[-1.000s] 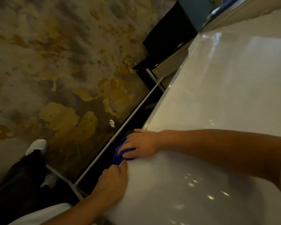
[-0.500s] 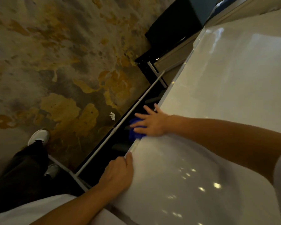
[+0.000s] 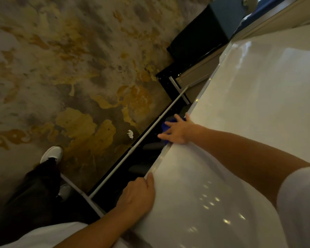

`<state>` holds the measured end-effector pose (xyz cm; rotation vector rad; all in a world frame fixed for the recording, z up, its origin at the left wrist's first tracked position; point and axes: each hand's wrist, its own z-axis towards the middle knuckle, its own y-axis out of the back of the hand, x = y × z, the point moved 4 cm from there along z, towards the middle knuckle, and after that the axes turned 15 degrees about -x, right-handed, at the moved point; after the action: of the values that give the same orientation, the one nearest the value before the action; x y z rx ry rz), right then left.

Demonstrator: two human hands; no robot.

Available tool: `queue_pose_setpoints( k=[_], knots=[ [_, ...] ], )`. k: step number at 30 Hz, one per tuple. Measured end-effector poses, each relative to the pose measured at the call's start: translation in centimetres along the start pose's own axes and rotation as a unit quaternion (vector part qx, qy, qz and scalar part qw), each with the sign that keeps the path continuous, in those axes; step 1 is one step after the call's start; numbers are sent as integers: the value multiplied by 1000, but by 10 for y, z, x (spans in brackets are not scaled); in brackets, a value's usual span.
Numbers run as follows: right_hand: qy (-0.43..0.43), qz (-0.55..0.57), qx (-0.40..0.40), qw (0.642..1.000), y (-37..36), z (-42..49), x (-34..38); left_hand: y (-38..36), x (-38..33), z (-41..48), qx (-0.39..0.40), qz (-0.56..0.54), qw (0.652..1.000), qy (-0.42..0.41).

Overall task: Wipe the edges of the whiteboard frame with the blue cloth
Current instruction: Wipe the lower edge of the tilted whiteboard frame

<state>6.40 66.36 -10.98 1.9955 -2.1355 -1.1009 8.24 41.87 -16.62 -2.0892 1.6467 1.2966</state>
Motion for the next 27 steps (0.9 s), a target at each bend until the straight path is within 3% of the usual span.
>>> queue_pose_setpoints(
  k=[3, 5, 7, 9, 12, 14, 15, 17, 22, 24, 27],
  knots=[
    [-30, -26, 9, 999, 7, 8, -6, -1, 1, 3, 6, 6, 1000, 1],
    [73, 14, 16, 997, -7, -4, 45, -2, 4, 2, 12, 14, 1000, 0],
    [220, 71, 45, 972, -25, -33, 100, -4, 6, -1, 26, 17, 1000, 0],
    [259, 83, 41, 961, -25, -44, 106, -5, 5, -3, 32, 8, 999, 1],
    [112, 20, -26, 993, -10, -6, 26, -2, -3, -4, 16, 5, 1000, -6],
    [-2, -21, -16, 1000, 0, 7, -25, -1, -7, -1, 10, 9, 1000, -6],
    [-18, -33, -13, 999, 2, 10, -32, -2, -8, 0, 13, 9, 1000, -3],
    [19, -33, -3, 999, -5, 9, -6, -1, -9, 4, 19, 8, 1000, -3],
    [198, 93, 7, 976, -26, -40, 86, -4, -15, 7, 22, 49, 998, -30],
    [168, 90, -22, 981, -22, -34, 58, -3, -22, 5, 35, 38, 999, -12],
    [34, 35, -87, 995, -16, -14, -25, -2, -25, 8, 44, 30, 998, 19]
  ],
)
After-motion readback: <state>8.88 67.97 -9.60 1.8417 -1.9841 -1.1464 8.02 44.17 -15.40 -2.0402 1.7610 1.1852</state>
